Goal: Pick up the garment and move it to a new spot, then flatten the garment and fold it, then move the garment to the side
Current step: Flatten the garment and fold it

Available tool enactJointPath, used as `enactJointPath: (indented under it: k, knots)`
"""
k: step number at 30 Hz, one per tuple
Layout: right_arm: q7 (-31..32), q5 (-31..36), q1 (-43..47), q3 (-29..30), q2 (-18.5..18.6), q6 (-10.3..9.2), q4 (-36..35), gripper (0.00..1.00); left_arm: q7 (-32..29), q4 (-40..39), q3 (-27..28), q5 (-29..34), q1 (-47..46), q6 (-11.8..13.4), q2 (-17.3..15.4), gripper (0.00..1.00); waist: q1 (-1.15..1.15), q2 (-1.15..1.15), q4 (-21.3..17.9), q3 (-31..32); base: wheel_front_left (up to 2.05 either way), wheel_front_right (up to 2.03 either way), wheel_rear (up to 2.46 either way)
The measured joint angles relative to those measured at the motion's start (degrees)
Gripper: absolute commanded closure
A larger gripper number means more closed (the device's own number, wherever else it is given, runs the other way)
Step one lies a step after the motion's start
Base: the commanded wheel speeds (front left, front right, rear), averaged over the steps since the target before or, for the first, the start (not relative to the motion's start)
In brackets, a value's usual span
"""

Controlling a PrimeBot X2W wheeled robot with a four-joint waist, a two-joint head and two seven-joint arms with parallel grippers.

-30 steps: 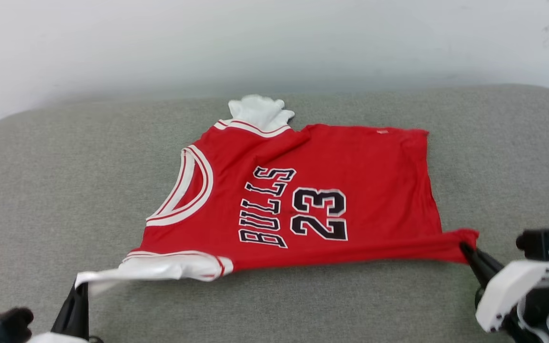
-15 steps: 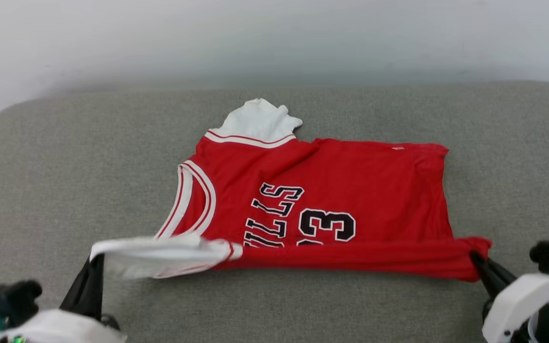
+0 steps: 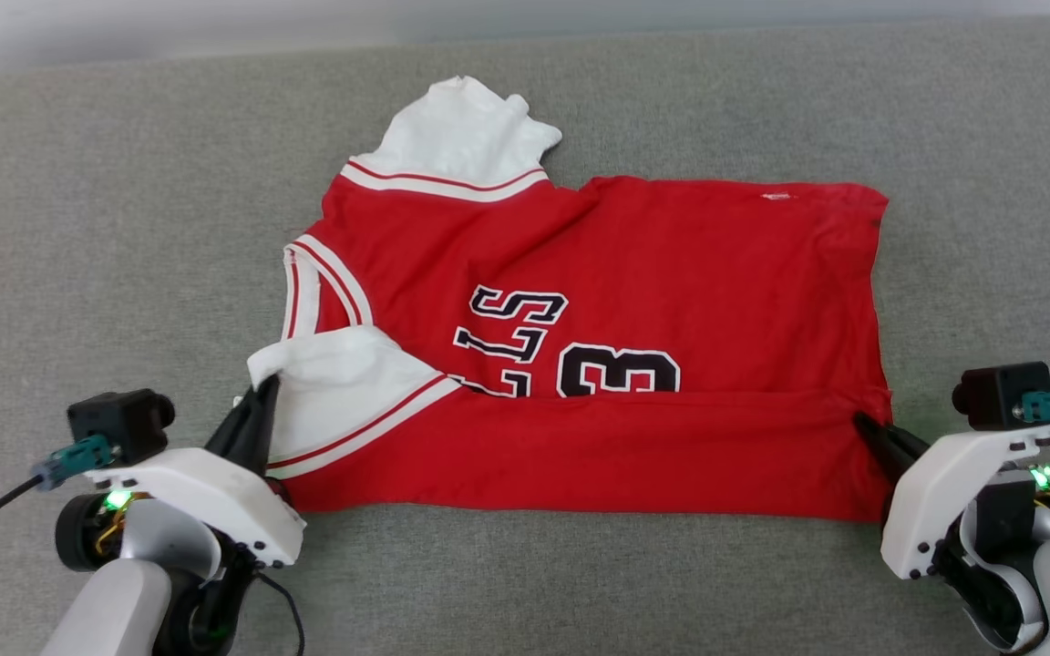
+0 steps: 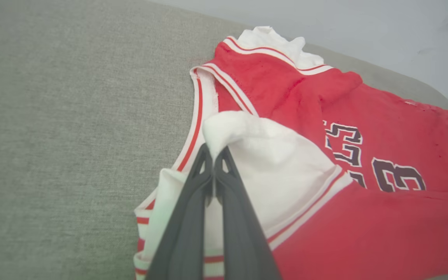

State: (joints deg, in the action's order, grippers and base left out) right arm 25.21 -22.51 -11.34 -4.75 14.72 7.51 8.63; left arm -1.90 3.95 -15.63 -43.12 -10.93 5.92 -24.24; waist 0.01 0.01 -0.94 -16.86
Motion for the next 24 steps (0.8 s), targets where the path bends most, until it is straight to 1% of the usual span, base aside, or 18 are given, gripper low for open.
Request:
enactJointPath:
  k: [5, 6, 7, 8, 9, 10, 14, 16, 19, 21, 24]
  knots:
    - [-2.16, -0.73, -2.79, -2.18, 0.46, 0.0, 3.61, 1.0, -1.72, 6.33, -1.67, -1.09, -3.31, -2.09, 1.26, 1.0, 0.0, 0.0, -0.57, -1.83, 0.0, 0.0, 0.0]
    - [-2.61, -0.82, -3.25, -2.6, 0.52, 0.01, 4.38, 0.97, -2.07, 7.59, -2.0, -1.02, -3.99, -2.4, 1.37, 1.0, 0.0, 0.0, -0.67, -1.94, 0.0, 0.0, 0.0]
    - [-3.21, -0.91, -3.57, -2.94, 0.64, 0.01, 4.89, 0.8, -2.42, 8.47, -2.16, -1.43, -4.6, -2.79, 1.65, 1.0, 0.0, 0.0, -0.71, -1.99, 0.0, 0.0, 0.0]
    - [-3.8, -0.91, -3.94, -3.3, 0.78, 0.02, 5.5, 0.67, -2.47, 9.38, -2.19, -1.76, -5.06, -2.99, 1.85, 0.76, 0.0, 0.0, -0.74, -1.98, 0.0, 0.0, 0.0]
    - [-4.28, -1.29, -4.15, -3.5, 0.76, 0.02, 6.12, 0.18, -2.46, 10.11, -2.31, -1.74, -5.45, -3.25, 1.92, 0.54, 0.0, 0.0, -0.78, -1.87, 0.0, 0.0, 0.0]
    - [-4.93, -1.71, -4.33, -3.86, 0.79, 0.02, 6.52, 0.0, -2.38, 10.9, -2.33, -1.74, -5.83, -3.41, 1.98, 0.0, 0.0, 0.0, -0.8, -1.7, 0.0, 0.0, 0.0]
    - [-11.34, -1.86, -4.35, -4.5, 1.02, 0.0, 6.64, 0.0, -1.57, 12.65, -1.92, -2.03, -6.42, -3.52, 2.27, 0.0, 0.0, 0.0, -0.74, -0.37, 0.0, 0.0, 0.0]
    - [-15.13, -2.6, -4.33, -3.6, 0.81, -0.01, 5.72, 0.0, -0.94, 12.83, -1.04, -2.2, -6.41, -3.5, 1.66, 0.0, 0.0, 0.0, -0.77, 0.61, 0.0, 0.0, 0.0]
    - [-20.15, -2.42, -4.09, -2.3, 0.33, -0.01, 3.88, 0.0, -1.15, 11.99, 0.12, -2.38, -6.34, -3.22, -0.38, 0.0, 0.0, 0.0, -0.97, 2.26, 0.0, 0.0, 0.0]
    - [-23.24, -1.86, -3.59, -1.32, -0.2, -0.01, 2.29, 0.0, -2.57, 10.5, 0.49, -2.4, -6.16, -2.6, -1.78, 0.0, 0.0, 0.0, -1.15, 3.51, 0.0, 0.0, 0.0]
    - [-26.62, -0.45, -2.47, -1.15, -0.75, 0.0, -0.56, 0.0, -5.31, 7.56, 0.94, -1.94, -5.47, -1.71, -5.17, 0.0, 0.0, 0.0, -1.55, 5.39, 0.0, 0.0, 0.0]
